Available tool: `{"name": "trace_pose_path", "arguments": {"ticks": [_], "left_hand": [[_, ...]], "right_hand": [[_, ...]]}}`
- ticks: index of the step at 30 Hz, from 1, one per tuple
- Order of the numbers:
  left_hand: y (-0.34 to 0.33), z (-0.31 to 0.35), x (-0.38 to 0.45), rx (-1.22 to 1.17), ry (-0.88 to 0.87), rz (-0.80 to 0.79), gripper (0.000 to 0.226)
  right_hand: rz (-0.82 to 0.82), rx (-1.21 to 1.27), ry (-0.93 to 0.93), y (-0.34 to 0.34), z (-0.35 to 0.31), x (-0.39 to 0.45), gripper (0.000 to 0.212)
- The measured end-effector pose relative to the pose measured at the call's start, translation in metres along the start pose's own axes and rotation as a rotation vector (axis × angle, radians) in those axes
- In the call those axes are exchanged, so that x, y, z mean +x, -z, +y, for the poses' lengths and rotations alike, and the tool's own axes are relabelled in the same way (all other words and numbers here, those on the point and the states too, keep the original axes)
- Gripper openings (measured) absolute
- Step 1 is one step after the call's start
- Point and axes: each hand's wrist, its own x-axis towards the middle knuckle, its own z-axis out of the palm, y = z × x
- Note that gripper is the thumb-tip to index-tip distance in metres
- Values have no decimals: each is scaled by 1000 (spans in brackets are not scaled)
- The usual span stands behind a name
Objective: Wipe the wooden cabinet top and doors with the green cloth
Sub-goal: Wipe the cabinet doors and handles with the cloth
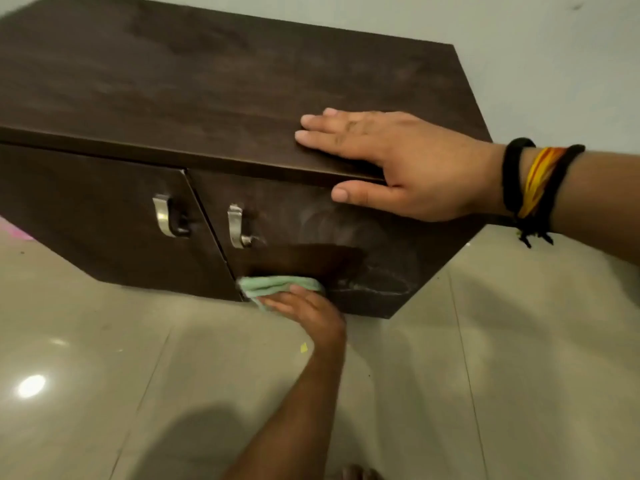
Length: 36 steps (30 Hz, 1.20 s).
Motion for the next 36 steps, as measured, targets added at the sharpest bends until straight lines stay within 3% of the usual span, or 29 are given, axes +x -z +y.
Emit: {"name": "trace_pose_path", "arguments": {"ticks": [3,8,13,18,21,26,29,31,34,36], "left_hand": [[-9,46,-57,-41,-169,-268,74],[-10,45,-21,135,-677,-138,70],[15,-32,33,474,-1132,-304,47],[20,32,47,530,-1526,-140,76],[13,75,49,487,-1487,-41,71],[7,45,25,489,-1283,-92,66],[7,66,28,482,-1364,-135,69],[10,88,35,491,-1346,-67,71],[6,109,15,349,-1048,25,76],[-5,109,-4,300,-934,-12,75]], "right_hand": [[17,20,17,1,4,-2,69],[-15,69,-4,3,2,-2,63],[11,210,-21,3,7,-7,52],[42,323,-59,6,13,-8,46],[9,324,-58,6,13,-7,45],[-8,296,-8,7,17,-10,47],[34,333,-17,9,17,-8,45],[44,344,-32,9,15,-7,45],[38,342,-54,8,14,-7,45],[45,349,-59,8,14,-8,45]]}}
